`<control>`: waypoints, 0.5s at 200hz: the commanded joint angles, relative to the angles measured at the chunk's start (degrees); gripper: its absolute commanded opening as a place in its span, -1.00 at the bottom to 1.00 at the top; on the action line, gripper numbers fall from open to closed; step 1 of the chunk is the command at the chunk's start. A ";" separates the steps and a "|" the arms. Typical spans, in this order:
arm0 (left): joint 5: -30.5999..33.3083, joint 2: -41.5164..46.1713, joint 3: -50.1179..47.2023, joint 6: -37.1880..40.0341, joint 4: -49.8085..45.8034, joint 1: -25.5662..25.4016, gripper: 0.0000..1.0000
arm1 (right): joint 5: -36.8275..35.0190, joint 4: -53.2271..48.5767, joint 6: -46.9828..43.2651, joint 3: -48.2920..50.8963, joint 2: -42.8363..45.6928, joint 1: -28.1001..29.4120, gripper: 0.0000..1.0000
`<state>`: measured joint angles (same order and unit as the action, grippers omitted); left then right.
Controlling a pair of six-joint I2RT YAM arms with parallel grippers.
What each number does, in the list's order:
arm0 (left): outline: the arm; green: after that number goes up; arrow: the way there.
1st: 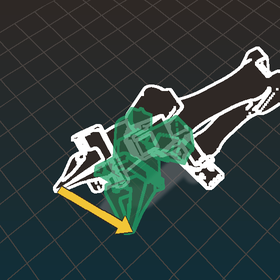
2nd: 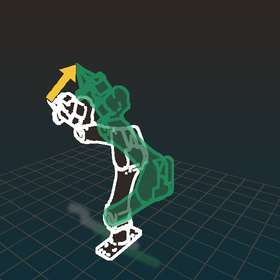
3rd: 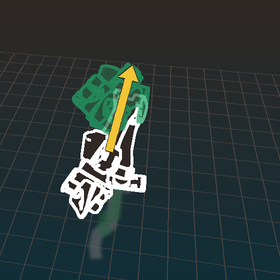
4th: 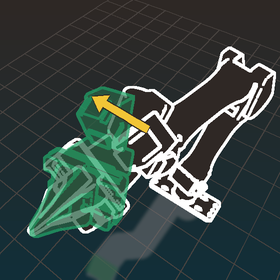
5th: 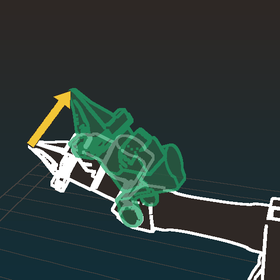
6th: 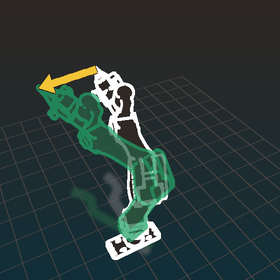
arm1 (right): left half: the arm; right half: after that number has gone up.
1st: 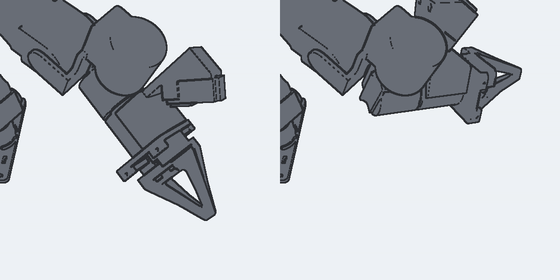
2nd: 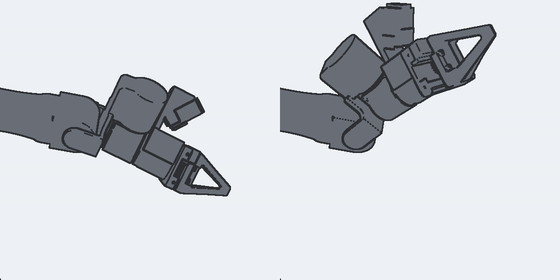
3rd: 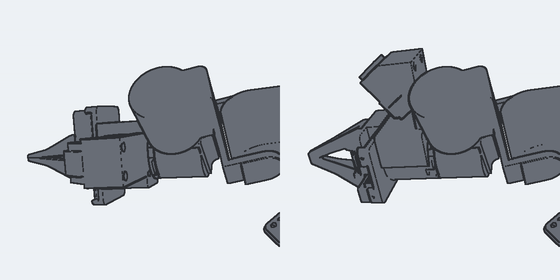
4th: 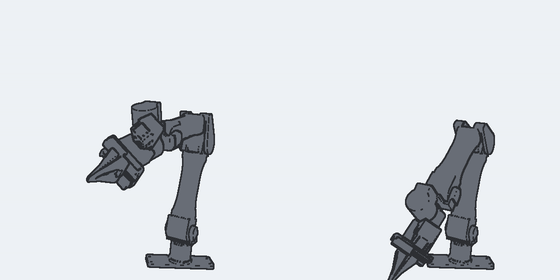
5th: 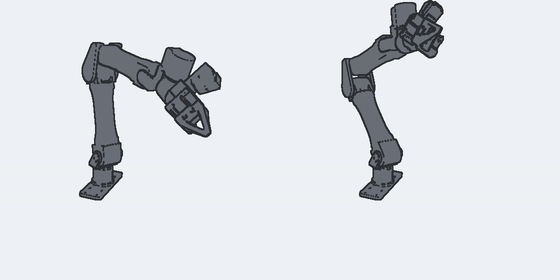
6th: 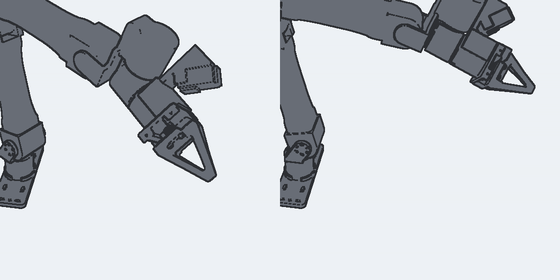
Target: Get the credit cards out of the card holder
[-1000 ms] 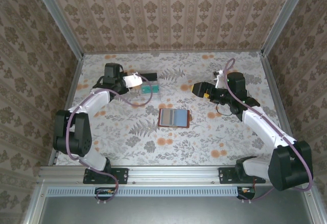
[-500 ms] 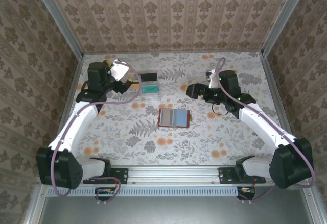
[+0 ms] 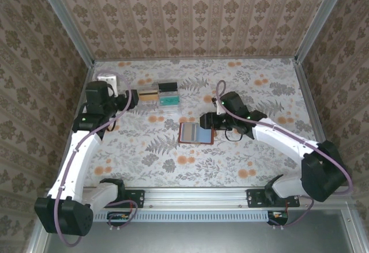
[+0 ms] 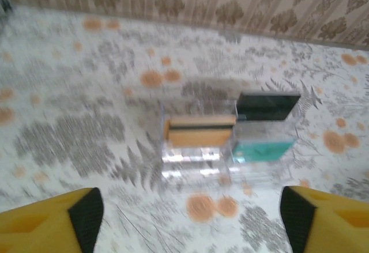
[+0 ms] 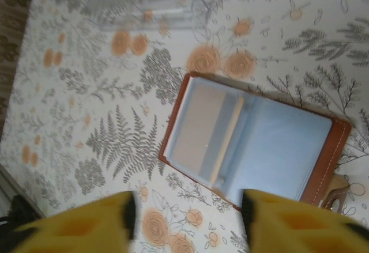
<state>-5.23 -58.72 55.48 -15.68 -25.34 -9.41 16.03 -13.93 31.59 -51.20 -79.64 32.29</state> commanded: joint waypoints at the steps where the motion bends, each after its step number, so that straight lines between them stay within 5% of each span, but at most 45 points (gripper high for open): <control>1: -2.00 -0.31 -2.96 -9.90 -6.06 -2.68 0.53 | -3.35 -1.50 0.52 0.62 -3.55 1.84 -0.15; 28: 2.20 -1.37 -6.65 -15.75 -5.24 -9.66 0.26 | -6.64 -2.75 1.73 0.51 -7.42 1.98 -0.39; 60: 4.53 -5.81 -8.03 -23.41 -2.99 -16.41 0.02 | -11.92 -5.10 1.89 0.20 -10.86 1.83 -0.46; 100: -4.97 -13.17 -9.15 -27.89 7.51 -21.90 -0.08 | -12.20 -3.65 1.81 1.44 -14.58 0.93 -0.51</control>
<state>-4.12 -68.77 47.42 -37.85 -25.69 -30.06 5.91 -16.93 33.19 -51.03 -92.05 33.76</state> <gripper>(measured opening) 0.474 0.243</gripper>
